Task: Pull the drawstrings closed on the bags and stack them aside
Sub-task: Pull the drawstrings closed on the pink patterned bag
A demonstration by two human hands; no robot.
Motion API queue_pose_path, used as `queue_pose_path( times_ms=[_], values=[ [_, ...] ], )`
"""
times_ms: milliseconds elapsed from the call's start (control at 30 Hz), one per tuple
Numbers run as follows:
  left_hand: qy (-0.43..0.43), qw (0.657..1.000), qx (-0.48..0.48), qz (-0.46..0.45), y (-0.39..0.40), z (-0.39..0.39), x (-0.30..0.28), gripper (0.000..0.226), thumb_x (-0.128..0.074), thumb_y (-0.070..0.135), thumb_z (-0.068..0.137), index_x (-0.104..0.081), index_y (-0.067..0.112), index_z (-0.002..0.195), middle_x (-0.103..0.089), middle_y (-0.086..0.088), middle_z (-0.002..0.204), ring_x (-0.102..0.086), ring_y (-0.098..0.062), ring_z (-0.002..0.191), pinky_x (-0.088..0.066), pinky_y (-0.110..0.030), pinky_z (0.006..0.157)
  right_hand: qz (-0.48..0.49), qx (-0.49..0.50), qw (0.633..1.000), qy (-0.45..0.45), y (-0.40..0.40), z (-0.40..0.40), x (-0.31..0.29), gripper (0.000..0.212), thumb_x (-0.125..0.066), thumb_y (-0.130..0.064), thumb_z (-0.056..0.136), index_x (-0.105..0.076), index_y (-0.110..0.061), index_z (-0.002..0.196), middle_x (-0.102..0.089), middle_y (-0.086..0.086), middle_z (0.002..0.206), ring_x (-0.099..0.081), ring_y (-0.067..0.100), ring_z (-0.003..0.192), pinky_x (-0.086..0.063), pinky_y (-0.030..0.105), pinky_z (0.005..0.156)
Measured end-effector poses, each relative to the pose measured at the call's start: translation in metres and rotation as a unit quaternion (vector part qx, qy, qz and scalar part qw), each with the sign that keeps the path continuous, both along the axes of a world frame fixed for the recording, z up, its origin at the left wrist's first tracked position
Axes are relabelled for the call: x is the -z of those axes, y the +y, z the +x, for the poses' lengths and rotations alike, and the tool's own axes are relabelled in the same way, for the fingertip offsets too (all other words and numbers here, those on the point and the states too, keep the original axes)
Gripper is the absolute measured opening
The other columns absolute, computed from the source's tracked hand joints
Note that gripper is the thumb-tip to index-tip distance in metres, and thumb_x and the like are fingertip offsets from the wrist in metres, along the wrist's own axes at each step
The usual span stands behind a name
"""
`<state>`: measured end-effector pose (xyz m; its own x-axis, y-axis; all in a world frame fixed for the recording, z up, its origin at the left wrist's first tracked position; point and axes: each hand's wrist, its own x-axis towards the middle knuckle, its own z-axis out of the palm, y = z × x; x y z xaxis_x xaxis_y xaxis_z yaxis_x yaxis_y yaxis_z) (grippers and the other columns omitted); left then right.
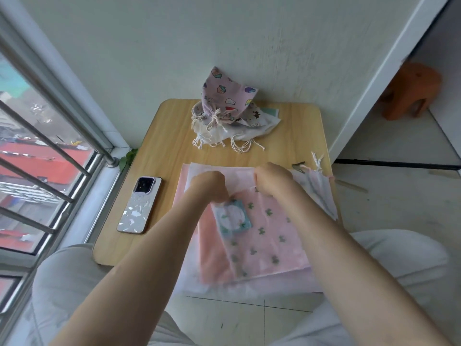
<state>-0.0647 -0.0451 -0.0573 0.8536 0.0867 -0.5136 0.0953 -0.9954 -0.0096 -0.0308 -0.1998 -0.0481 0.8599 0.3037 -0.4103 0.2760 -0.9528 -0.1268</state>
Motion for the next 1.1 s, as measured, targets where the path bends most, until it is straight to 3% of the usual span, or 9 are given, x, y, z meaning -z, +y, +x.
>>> queue_pose_path(
  times_ms=[133, 300, 400, 500, 567, 667, 867, 1000, 1100],
  values=[
    [0.149, 0.986, 0.014, -0.073, 0.002, -0.012, -0.013, 0.039, -0.069, 0.047, 0.08, -0.056, 0.016, 0.061, -0.053, 0.002, 0.059, -0.048, -0.015, 0.053, -0.041, -0.024, 0.055, 0.054, -0.081, 0.995, 0.016, 0.018, -0.015, -0.007, 0.019, -0.053, -0.006, 0.091, -0.062, -0.015, 0.104, -0.063, 0.005, 0.112, -0.061, 0.025, 0.095, -0.042, 0.03, 0.071],
    [0.028, 0.982, -0.097, -0.158, 0.012, -0.024, -0.008, 0.034, -0.07, 0.045, 0.08, -0.069, 0.012, 0.089, -0.063, 0.003, 0.064, -0.055, -0.012, 0.053, -0.041, -0.022, 0.051, 0.18, -0.097, 0.977, 0.053, 0.04, -0.033, -0.01, 0.026, -0.051, -0.01, 0.09, -0.072, -0.018, 0.102, -0.068, 0.006, 0.106, -0.062, 0.024, 0.086, -0.046, 0.028, 0.067],
    [0.046, 0.97, -0.127, -0.203, 0.026, -0.039, -0.006, 0.027, -0.069, 0.031, 0.085, -0.071, 0.008, 0.099, -0.068, 0.003, 0.07, -0.056, -0.01, 0.054, -0.042, -0.02, 0.05, 0.288, -0.035, 0.957, 0.026, 0.041, -0.03, -0.01, 0.021, -0.058, -0.016, 0.089, -0.069, -0.02, 0.106, -0.065, 0.002, 0.116, -0.06, 0.019, 0.094, -0.048, 0.028, 0.076],
    [0.156, 0.951, -0.107, -0.245, 0.039, -0.054, -0.008, 0.016, -0.073, 0.03, 0.084, -0.071, 0.015, 0.082, -0.073, 0.004, 0.078, -0.062, -0.007, 0.061, -0.044, -0.019, 0.055, 0.275, 0.003, 0.958, -0.085, 0.037, -0.018, -0.012, 0.036, -0.05, -0.01, 0.091, -0.057, -0.019, 0.125, -0.051, 0.001, 0.135, -0.059, 0.023, 0.107, -0.05, 0.035, 0.087],
    [0.195, 0.934, -0.122, -0.275, 0.042, -0.058, -0.012, 0.024, -0.069, 0.041, 0.086, -0.071, 0.019, 0.078, -0.076, 0.005, 0.084, -0.063, -0.01, 0.066, -0.044, -0.022, 0.06, 0.187, 0.008, 0.981, -0.048, 0.035, -0.012, -0.01, 0.043, -0.047, -0.008, 0.091, -0.051, -0.017, 0.133, -0.048, 0.005, 0.139, -0.059, 0.026, 0.108, -0.05, 0.036, 0.084],
    [0.098, 0.909, -0.238, -0.327, 0.043, -0.055, -0.014, 0.039, -0.053, 0.048, 0.095, -0.069, 0.012, 0.09, -0.074, 0.003, 0.077, -0.063, -0.015, 0.064, -0.045, -0.023, 0.059, 0.092, -0.028, 0.994, 0.052, 0.04, -0.014, -0.003, 0.033, -0.045, -0.006, 0.09, -0.057, -0.011, 0.121, -0.06, 0.012, 0.114, -0.062, 0.028, 0.083, -0.046, 0.03, 0.062],
    [-0.09, 0.841, -0.401, -0.351, 0.041, -0.046, -0.004, 0.05, -0.047, 0.05, 0.094, -0.066, 0.004, 0.09, -0.066, -0.01, 0.073, -0.06, -0.026, 0.063, -0.051, -0.029, 0.067, 0.198, -0.035, 0.98, 0.006, 0.053, -0.024, 0.01, 0.019, -0.052, -0.014, 0.092, -0.059, -0.025, 0.106, -0.05, -0.003, 0.113, -0.055, 0.021, 0.094, -0.045, 0.033, 0.08],
    [-0.152, 0.787, -0.436, -0.409, 0.038, -0.043, -0.005, 0.029, -0.06, 0.043, 0.091, -0.065, 0.017, 0.078, -0.058, -0.004, 0.071, -0.053, -0.02, 0.063, -0.051, -0.031, 0.068, 0.289, -0.013, 0.955, -0.056, 0.055, -0.026, 0.014, 0.012, -0.057, -0.014, 0.093, -0.063, -0.021, 0.101, -0.052, 0.002, 0.108, -0.058, 0.024, 0.091, -0.047, 0.032, 0.078],
    [-0.177, 0.743, -0.448, -0.465, 0.037, -0.04, -0.012, 0.016, -0.065, 0.033, 0.091, -0.068, 0.019, 0.084, -0.062, -0.003, 0.076, -0.063, -0.022, 0.07, -0.06, -0.035, 0.075, 0.321, -0.022, 0.945, -0.06, 0.055, -0.026, 0.011, 0.025, -0.055, -0.007, 0.092, -0.061, -0.017, 0.113, -0.05, 0.005, 0.118, -0.059, 0.024, 0.1, -0.047, 0.033, 0.086]
  ],
)
